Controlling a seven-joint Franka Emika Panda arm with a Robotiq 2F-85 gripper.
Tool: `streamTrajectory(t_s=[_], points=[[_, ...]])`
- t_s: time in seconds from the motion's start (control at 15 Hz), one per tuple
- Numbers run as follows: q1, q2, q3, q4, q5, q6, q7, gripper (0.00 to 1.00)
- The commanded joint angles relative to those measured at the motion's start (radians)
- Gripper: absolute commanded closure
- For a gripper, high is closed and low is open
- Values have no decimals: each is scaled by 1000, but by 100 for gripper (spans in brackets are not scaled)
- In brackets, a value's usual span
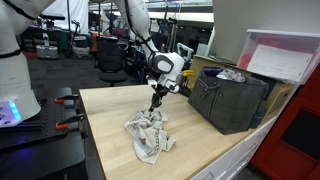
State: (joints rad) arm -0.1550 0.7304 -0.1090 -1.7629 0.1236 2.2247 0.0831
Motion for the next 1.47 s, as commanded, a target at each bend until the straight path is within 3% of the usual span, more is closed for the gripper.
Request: streamTrajectory(t_s=[0.0, 0.2, 0.53, 0.8, 0.87, 0.93, 1.4], points=[[-32, -28, 34, -7, 42, -23, -36, 100], [-70, -29, 85, -2, 119, -22, -89, 100], [-61, -170, 218, -6, 340, -132, -93, 100], [-28, -232, 267, 61, 479, -223, -91, 100], [-11, -239, 263, 79, 489, -246, -84, 73], [3, -248, 257, 89, 497, -260, -86, 72], [32, -284, 155, 43, 418, -217, -67, 22]])
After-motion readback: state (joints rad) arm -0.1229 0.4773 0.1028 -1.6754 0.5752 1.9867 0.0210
